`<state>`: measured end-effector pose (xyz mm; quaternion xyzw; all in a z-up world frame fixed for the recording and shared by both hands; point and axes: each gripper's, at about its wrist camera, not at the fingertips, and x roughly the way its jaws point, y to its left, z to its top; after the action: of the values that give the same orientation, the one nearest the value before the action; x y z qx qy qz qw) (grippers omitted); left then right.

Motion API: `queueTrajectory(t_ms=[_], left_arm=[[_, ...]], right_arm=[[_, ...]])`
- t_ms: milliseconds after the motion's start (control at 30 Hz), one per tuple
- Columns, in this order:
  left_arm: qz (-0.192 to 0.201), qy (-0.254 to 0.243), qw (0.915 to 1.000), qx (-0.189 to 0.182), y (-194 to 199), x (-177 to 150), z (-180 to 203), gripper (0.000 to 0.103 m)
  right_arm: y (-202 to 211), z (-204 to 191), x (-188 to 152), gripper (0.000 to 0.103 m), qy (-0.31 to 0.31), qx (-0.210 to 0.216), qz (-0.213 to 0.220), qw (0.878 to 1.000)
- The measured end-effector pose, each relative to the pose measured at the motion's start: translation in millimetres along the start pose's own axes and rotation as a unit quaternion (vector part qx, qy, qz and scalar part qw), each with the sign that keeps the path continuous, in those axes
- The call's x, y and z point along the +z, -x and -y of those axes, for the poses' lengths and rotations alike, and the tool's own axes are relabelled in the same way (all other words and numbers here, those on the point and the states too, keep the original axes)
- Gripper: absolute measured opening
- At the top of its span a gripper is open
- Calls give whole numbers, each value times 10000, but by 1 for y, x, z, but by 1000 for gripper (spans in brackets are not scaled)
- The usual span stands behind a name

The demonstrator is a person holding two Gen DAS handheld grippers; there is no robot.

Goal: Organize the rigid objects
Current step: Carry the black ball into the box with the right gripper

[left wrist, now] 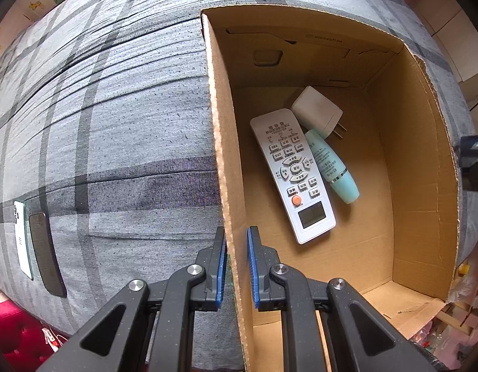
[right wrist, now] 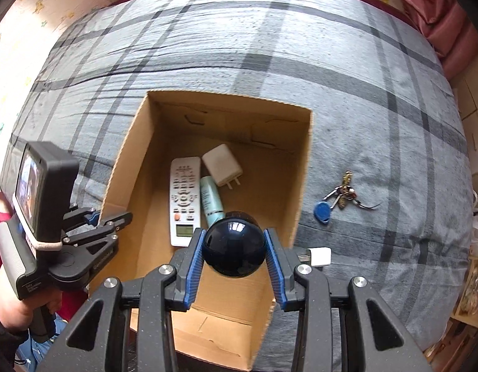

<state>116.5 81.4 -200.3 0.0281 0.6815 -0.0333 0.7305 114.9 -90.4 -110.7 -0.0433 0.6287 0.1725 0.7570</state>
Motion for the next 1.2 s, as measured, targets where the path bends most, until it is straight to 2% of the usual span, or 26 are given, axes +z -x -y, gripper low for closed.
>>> queueTrajectory(t_ms=[533, 1200], left_arm=[[-1, 31, 9999, -97, -3, 0, -7, 13], [14, 44, 9999, -126, -4, -2, -9, 13]], right_arm=[[-62, -48, -25, 41, 378, 179, -555, 9976], [-135, -59, -60, 41, -243, 442, -1148, 9921]])
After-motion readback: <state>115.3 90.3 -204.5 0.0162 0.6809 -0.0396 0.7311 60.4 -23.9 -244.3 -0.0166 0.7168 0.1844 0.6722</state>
